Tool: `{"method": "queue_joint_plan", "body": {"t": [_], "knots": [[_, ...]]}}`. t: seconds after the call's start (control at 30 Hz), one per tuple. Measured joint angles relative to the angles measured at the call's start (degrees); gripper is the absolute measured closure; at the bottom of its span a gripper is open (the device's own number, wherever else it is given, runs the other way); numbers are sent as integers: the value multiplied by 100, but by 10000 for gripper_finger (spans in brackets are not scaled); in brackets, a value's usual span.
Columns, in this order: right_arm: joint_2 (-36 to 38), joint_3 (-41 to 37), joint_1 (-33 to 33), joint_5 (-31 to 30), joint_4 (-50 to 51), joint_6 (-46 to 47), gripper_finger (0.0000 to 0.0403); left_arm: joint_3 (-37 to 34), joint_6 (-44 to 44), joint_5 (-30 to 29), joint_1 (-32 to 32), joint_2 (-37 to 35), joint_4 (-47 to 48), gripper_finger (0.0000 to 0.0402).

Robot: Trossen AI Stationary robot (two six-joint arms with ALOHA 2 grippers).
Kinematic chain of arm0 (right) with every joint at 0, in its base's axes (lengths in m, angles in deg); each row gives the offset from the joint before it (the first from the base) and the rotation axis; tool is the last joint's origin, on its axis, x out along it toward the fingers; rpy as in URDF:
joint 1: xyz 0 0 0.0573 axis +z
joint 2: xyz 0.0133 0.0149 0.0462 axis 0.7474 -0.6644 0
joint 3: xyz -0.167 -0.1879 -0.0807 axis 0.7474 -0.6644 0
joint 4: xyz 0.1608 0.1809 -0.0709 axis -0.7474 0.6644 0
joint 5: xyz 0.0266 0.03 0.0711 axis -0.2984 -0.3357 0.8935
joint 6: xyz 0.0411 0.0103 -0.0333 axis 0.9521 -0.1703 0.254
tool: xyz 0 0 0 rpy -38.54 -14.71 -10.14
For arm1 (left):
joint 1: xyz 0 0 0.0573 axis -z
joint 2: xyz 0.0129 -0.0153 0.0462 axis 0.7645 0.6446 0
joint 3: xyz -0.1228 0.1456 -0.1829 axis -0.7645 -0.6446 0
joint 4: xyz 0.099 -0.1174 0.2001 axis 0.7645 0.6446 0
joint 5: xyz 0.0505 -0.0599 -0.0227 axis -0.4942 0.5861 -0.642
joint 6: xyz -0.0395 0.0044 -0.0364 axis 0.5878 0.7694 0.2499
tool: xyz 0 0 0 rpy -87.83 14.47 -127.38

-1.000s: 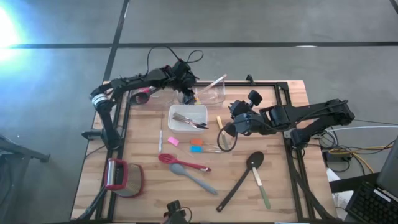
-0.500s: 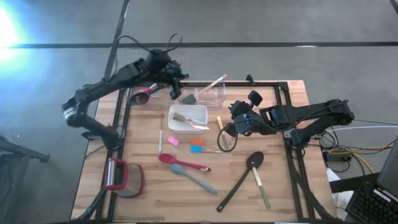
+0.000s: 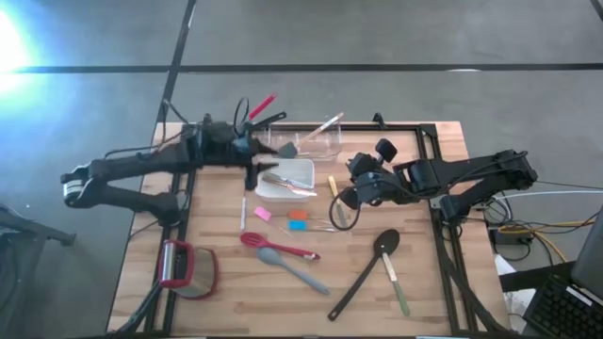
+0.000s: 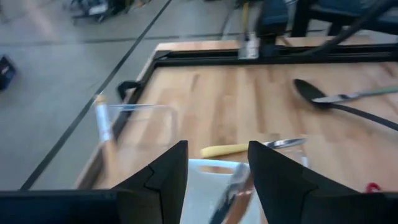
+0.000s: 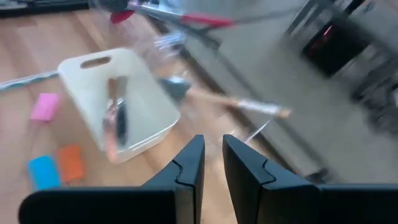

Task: Pick & Place Kitchen Items
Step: Put the dark green knife into the white bin

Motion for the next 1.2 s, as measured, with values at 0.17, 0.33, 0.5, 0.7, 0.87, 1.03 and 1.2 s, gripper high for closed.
{"method": "queue_joint_plan", "body": {"t": [0.17,0.33,0.5,0.7,0.87,1.03,1.2], "knots": [[4,241,49,1817,1166,1852,351,-1136,-17,47,331,-65,-1549,230],[-103,220,807,2830,2561,4036,351,-1807,-7,25,355,-46,-2872,230],[-167,89,2067,2907,2908,6189,351,-2056,-12,-15,349,-46,-3687,231],[-589,-103,3516,2839,2894,8731,351,-2073,-395,-16,349,-46,-3918,232],[-1249,-138,4104,2909,2699,9807,347,-2002,-589,-17,349,-46,-3960,232],[-1675,-138,4144,3461,2518,9803,308,-1926,-608,-16,345,-46,-3966,232],[-1879,-138,4195,3902,2325,9983,253,-1897,-721,-17,324,-46,-4015,232]]}}
